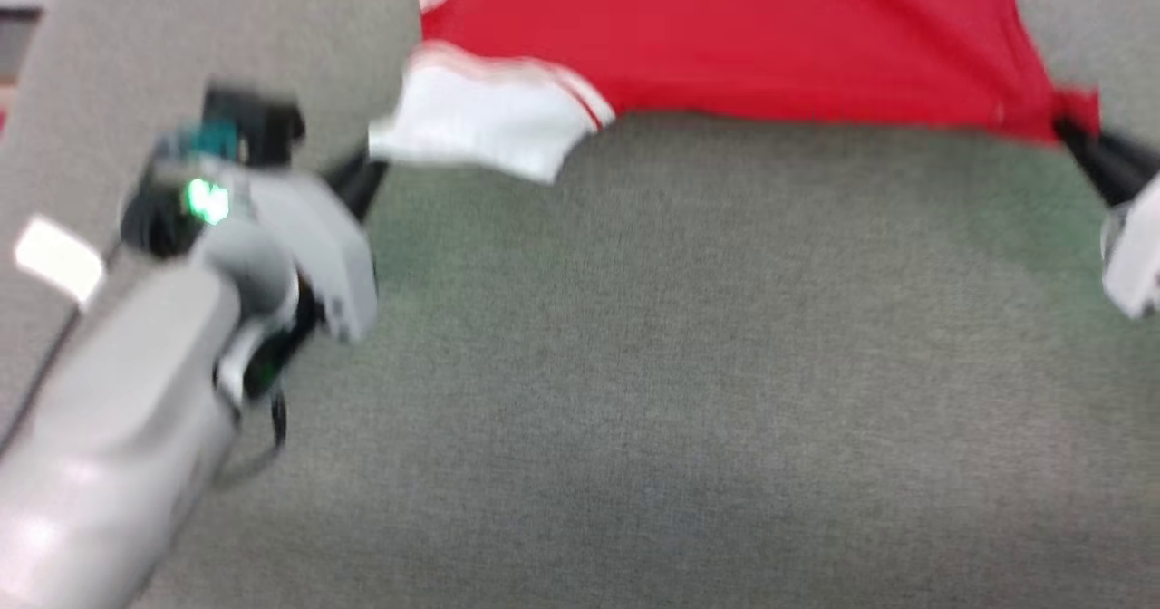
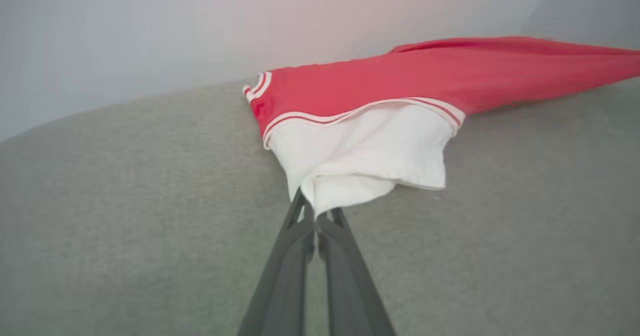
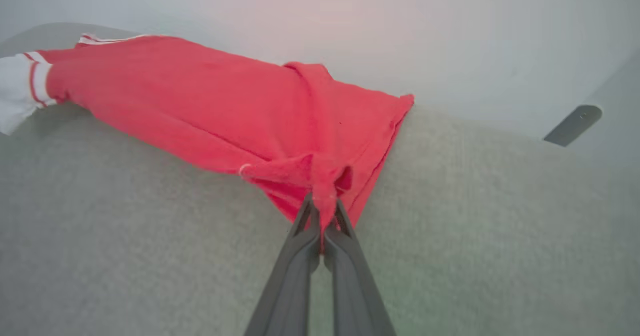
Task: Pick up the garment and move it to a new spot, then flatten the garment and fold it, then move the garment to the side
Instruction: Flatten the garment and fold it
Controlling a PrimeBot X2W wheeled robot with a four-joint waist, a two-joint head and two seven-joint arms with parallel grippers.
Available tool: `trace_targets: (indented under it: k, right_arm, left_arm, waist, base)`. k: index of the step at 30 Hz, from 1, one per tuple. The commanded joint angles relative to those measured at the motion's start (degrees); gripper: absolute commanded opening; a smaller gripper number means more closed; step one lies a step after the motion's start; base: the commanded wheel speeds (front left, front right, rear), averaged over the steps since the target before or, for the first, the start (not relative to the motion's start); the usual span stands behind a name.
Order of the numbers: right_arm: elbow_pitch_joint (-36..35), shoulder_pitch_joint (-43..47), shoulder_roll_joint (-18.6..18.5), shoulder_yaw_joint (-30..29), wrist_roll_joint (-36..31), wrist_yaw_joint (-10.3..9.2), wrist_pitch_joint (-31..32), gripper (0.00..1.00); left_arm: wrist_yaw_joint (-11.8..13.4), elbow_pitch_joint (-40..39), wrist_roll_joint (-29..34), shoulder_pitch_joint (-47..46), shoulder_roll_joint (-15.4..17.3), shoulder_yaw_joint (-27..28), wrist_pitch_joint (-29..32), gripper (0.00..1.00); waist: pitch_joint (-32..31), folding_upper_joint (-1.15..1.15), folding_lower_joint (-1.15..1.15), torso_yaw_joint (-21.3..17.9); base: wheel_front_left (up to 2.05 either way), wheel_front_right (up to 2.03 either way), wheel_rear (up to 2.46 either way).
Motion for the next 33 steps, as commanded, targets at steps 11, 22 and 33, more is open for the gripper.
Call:
trace_targets:
  k: [11, 22, 33]
  right_arm:
    - [-11.57, 26.33, -6.28, -6.99, 3.60, -0.08, 7.73, 0.00]
    - [-22.06, 47.65, -5.18, -18.75, 4.22, -0.08, 17.63, 0.00]
    - [-31.58, 53.29, 2.27, -29.67, -1.72, -0.07, 25.56, 0.00]
  left_arm:
    - [19.98, -33.55, -7.84, 31.32, 14.25, 1.13, 5.89, 0.00]
    - [34.14, -49.60, -14.23, 50.83, 19.06, 1.65, 5.34, 0.00]
    - [39.69, -58.35, -13.59, 51.92, 23.82, 3.74, 6.43, 0.00]
  waist:
    - [-10.30, 0.00, 0.00, -1.05]
    - [-10.21, 0.00, 0.00, -0.53]
    - [-8.29, 0.00, 0.00, -2.81]
  base:
    - [0.00, 0.00, 0.00]
    - [0.00, 0.00, 0.00]
    - [0.00, 0.00, 0.00]
